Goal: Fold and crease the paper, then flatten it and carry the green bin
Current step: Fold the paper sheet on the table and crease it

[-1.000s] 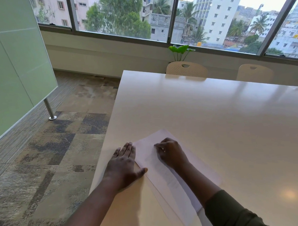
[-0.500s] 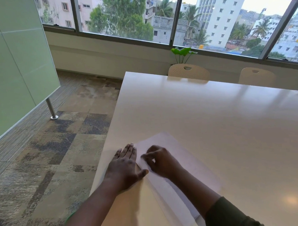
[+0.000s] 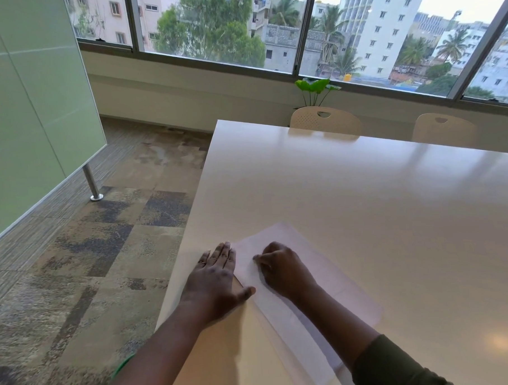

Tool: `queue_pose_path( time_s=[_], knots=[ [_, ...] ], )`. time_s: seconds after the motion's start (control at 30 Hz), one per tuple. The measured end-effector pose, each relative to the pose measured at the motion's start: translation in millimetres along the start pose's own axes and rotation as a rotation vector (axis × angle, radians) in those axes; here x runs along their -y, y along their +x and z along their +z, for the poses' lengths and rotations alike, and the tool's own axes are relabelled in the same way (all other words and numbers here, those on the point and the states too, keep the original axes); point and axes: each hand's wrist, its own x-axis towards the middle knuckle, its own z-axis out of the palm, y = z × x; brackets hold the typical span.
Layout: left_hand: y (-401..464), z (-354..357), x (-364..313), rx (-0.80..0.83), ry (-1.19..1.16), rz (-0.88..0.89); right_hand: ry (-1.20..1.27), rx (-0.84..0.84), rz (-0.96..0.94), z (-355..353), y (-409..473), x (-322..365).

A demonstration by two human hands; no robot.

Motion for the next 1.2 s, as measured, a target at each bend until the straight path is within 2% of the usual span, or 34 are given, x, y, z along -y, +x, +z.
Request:
queue_pose_path(
  time_s=[0.1, 0.17, 0.37, 0.57, 0.87, 1.03, 1.1, 1.2],
  knots=[
    [0.7, 0.0, 0.1, 0.007, 0.000, -0.004, 0.103, 0.108, -0.103, -2.5, -7.5, 9.4],
    [1.5, 0.0, 0.5, 0.017, 0.001, 0.000, 0.120, 0.099, -0.055, -12.6, -10.2, -5.0],
    [0.6, 0.5, 2.5, -0.007, -0.039, 0.000, 0.177, -0.236, 0.209, -18.8, -37.9, -30.8],
    [1.5, 0.3, 0.2, -0.037, -0.076, -0.008, 0.148, -0.281, 0.279, 4.2, -44.2, -28.2],
    [-3.2, 3.8, -10.3, -0.011, -0.019, -0.075, 0.133, -0.284, 0.321, -0.6, -29.8, -29.5],
    [-4.0, 3.5, -10.4, -0.001, -0.014, -0.075, 0.133, -0.026, 0.066, 1.2, -19.1, -10.2],
    [-4.8, 2.8, -10.7, -0.002, -0.014, -0.073, 0.088, -0.025, 0.124, -7.9, -15.8, -25.4],
    [-6.2, 1.2, -12.3, -0.009, -0.018, -0.074, -0.049, -0.125, 0.288, -14.2, -13.4, -37.5]
  ],
)
